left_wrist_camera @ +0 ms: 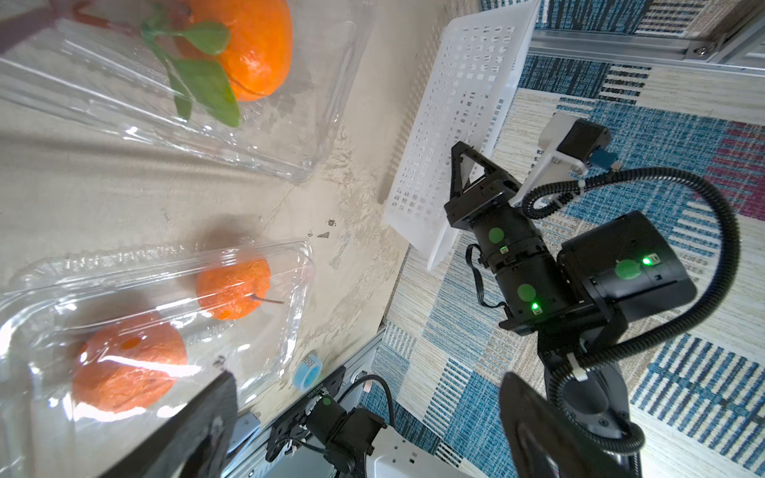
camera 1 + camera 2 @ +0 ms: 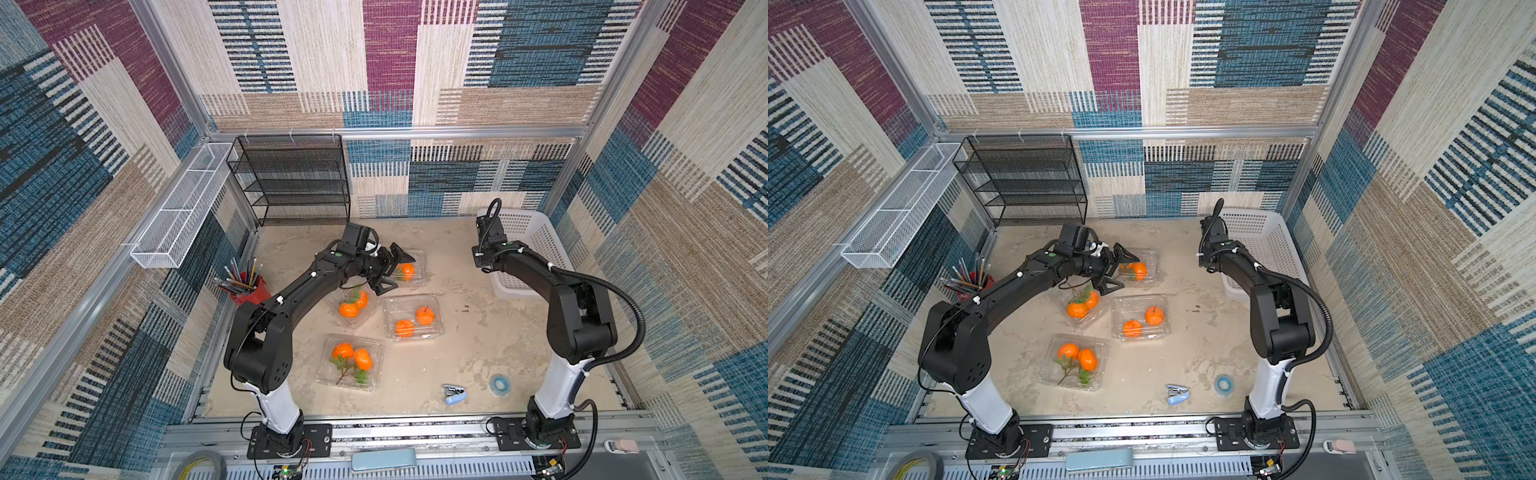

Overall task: Take oranges out of containers
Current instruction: Move the basket to the corner of the board.

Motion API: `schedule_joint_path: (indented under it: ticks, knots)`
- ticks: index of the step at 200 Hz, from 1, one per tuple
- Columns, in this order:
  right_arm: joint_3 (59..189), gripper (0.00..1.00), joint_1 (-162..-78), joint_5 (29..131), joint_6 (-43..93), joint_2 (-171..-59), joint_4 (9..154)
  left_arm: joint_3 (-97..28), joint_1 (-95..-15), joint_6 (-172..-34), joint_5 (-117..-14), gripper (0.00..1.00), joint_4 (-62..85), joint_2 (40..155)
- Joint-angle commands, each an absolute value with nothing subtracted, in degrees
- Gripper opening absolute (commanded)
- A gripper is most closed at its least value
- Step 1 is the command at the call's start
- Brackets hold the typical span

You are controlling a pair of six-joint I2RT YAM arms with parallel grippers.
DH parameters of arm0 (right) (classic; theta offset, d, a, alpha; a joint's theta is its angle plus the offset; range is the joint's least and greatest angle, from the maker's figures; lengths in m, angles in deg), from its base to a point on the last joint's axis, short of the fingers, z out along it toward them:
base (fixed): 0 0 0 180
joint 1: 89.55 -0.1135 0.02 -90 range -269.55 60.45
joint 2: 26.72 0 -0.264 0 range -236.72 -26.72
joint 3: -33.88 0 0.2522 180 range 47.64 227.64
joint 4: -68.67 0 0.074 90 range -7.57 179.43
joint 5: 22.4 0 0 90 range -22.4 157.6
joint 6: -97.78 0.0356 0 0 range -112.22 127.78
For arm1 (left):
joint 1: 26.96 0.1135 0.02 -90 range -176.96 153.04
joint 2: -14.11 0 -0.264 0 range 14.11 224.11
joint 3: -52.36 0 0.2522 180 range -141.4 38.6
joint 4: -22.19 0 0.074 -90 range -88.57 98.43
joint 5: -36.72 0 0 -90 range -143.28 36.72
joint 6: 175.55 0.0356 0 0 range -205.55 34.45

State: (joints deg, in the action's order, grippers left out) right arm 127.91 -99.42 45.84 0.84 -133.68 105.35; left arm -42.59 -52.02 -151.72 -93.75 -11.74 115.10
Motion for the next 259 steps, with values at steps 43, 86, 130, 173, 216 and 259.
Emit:
schedule_joint_path:
  ticks: [43, 86, 130, 173, 216, 259]
  knots:
    - [132.87, 0.00, -95.09, 48.44, -5.76, -138.82, 96.93, -50.71, -51.61, -150.10, -93.98, 0.99, -17.42, 118.27]
    - [130.53, 0.01, -95.01, 48.74, -6.11, -138.41, 95.64, -51.75, -51.65, -151.51, -94.29, 1.00, -16.49, 119.26]
    - [130.68, 0.16, -94.47, 49.61, -5.56, -137.22, 96.43, -49.82, -51.58, -151.89, -94.34, 0.99, -16.80, 118.26]
    - [134.28, 0.54, -95.08, 50.96, -2.41, -136.89, 100.52, -46.36, -51.73, -151.47, -94.57, 1.00, -16.80, 115.79]
    - [139.04, 0.91, -99.36, 49.66, -0.05, -136.94, 105.51, -44.21, -51.65, -149.59, -93.18, 1.00, -18.12, 112.89]
    - [143.05, 0.98, -103.17, 56.25, 14.57, -133.61, 113.04, -50.23, -51.43, -138.89, -82.12, 1.00, -34.04, 112.12]
